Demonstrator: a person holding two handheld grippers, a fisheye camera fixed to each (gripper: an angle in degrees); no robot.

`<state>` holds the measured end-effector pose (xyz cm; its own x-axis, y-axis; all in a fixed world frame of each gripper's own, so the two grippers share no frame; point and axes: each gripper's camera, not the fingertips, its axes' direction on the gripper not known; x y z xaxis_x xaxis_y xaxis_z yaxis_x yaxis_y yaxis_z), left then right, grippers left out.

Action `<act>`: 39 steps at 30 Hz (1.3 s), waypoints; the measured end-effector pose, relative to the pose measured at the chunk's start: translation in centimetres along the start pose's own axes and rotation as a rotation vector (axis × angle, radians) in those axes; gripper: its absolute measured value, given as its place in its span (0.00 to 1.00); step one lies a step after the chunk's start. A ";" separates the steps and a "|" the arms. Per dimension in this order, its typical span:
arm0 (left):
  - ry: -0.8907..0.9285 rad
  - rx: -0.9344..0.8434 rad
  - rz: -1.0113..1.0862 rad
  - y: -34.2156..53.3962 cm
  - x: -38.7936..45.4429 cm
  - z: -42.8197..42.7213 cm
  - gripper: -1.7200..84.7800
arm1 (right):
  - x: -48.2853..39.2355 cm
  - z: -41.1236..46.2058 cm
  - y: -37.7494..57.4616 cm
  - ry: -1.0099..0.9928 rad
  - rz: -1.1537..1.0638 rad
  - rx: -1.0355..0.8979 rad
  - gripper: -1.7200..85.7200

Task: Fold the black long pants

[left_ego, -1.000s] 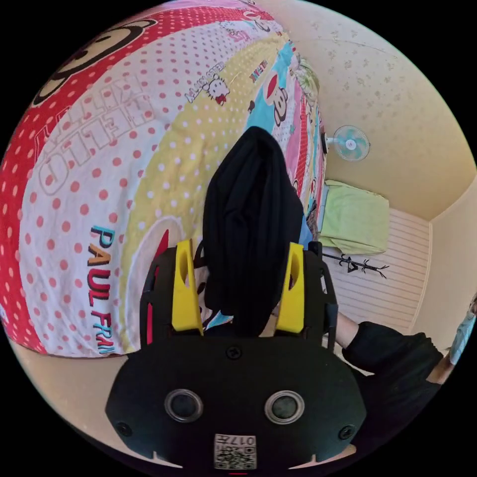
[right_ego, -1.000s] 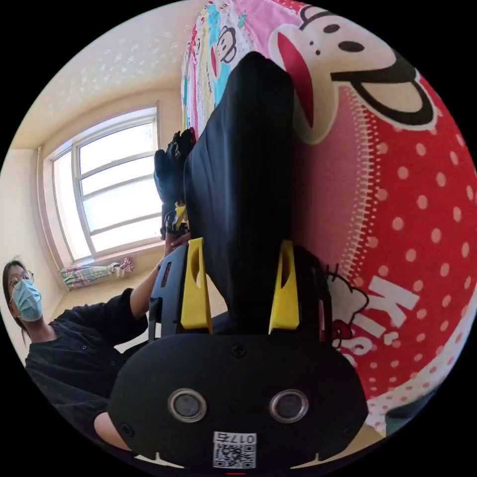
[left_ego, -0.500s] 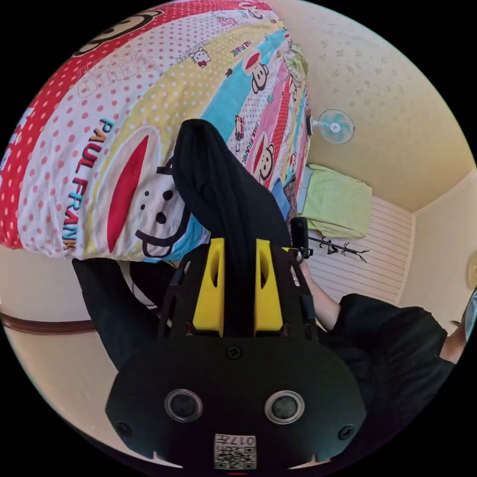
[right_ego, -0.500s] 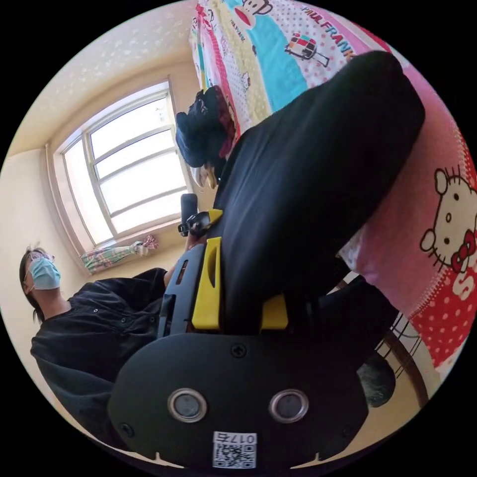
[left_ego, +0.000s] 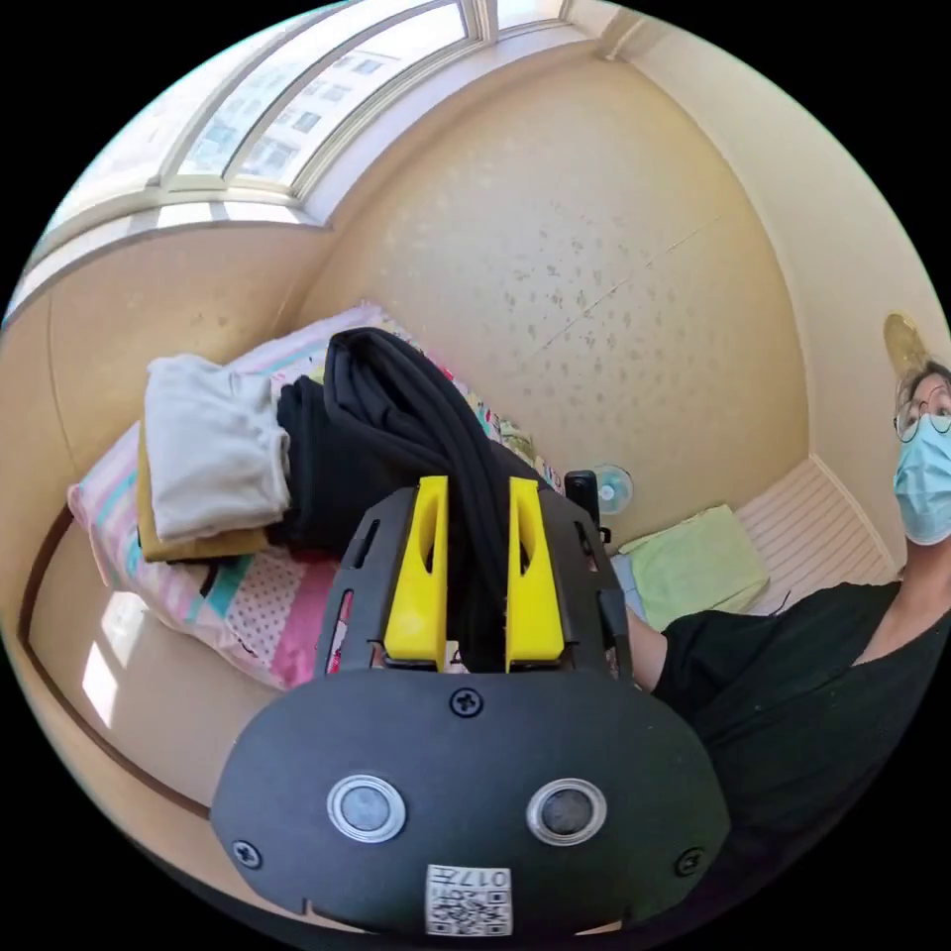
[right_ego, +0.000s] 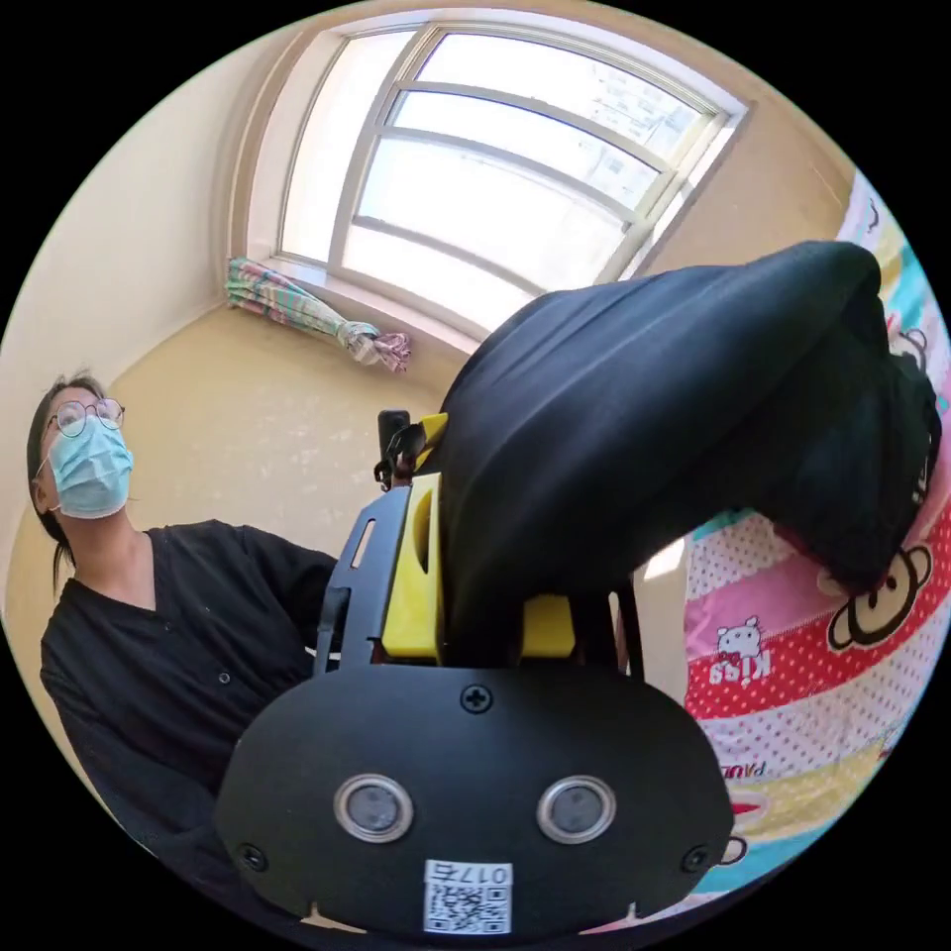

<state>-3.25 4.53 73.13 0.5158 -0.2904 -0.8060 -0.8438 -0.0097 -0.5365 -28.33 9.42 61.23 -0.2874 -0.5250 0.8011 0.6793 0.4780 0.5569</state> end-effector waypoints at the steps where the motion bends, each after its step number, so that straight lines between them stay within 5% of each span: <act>1: -0.040 0.055 -0.001 -2.1 -1.7 -1.6 0.13 | 0.4 1.6 -3.9 0.019 -0.025 -0.021 0.12; 6: -0.145 0.155 -0.104 -7.3 -12.3 -2.7 0.13 | 5.8 7.9 -13.8 0.134 0.003 -0.081 0.13; 9: -0.252 0.013 -0.423 -6.2 -22.6 1.4 0.14 | 14.5 11.3 -14.4 0.273 0.247 -0.128 0.15; 12: -0.191 -0.101 -0.635 0.7 -28.2 3.8 0.09 | 21.1 10.9 -8.3 0.380 0.538 -0.187 0.16; 18: -0.193 -0.446 -0.803 19.9 -27.1 6.7 0.01 | 16.8 2.5 12.7 0.415 0.550 -0.166 0.05; 22: -0.185 -0.695 -0.850 28.4 -22.7 8.2 0.01 | 10.4 -8.1 30.8 0.672 0.960 -0.127 0.03; 27: -0.142 -0.713 -0.642 22.6 -17.6 12.3 0.01 | -3.7 -20.6 44.8 0.935 1.121 0.377 0.03; 32: -0.140 -0.692 -0.117 8.2 -2.7 19.9 0.01 | -16.2 -27.8 54.5 1.276 0.995 0.819 0.03; 36: -0.096 -0.695 0.160 5.3 10.6 24.5 0.01 | -19.7 -27.9 61.0 1.449 0.980 0.958 0.03; 39: 0.025 -0.856 0.296 8.8 19.9 30.3 0.01 | -17.4 -26.5 68.6 1.460 1.057 0.960 0.03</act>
<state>4.09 27.66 44.79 0.2652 -0.4153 -0.8702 -0.7681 -0.6366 0.0697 41.16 32.68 79.62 0.8745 0.3240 0.3608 -0.4576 0.7977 0.3927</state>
